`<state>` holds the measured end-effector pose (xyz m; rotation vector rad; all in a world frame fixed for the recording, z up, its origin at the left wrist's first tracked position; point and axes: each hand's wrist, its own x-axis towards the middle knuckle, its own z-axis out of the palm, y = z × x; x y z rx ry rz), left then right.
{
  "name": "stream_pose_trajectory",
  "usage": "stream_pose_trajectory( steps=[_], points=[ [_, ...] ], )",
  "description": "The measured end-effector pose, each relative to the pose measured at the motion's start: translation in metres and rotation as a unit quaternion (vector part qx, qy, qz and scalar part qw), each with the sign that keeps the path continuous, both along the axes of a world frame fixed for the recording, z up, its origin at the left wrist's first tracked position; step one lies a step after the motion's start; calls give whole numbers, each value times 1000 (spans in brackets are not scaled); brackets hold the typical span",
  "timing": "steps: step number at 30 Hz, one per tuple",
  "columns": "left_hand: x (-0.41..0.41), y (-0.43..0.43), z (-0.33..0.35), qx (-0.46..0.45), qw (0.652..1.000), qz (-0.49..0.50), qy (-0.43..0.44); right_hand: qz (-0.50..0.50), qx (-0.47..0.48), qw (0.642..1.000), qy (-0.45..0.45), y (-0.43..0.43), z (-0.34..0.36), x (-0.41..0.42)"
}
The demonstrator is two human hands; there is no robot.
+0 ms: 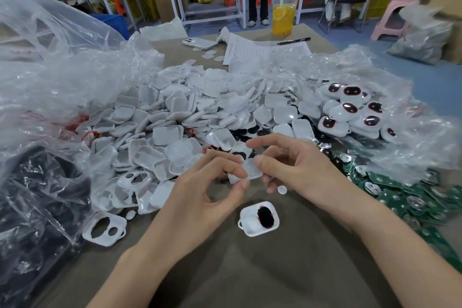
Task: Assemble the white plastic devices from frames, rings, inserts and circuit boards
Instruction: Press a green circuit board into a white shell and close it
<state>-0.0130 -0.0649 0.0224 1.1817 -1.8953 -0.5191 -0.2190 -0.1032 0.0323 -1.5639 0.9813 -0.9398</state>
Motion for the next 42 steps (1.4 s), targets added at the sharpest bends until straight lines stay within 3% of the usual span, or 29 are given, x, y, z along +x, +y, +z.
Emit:
stream_pose_trajectory(
  steps=[6,11,21,36,42],
  points=[
    [5,18,-10,0,1000,-13,-7,-107,-145,979,92,15,-4,-7],
    [7,36,-20,10,998,-53,-35,-126,-191,965,132,48,-15,-11],
    [-1,40,-12,-86,981,-75,-158,-26,-170,949,265,73,-27,-20],
    [-4,38,-9,-91,982,-68,-152,-12,-228,925,303,71,-27,-18],
    [-7,38,-7,-143,979,-57,-132,-16,-224,926,303,71,-27,-19]
  ],
)
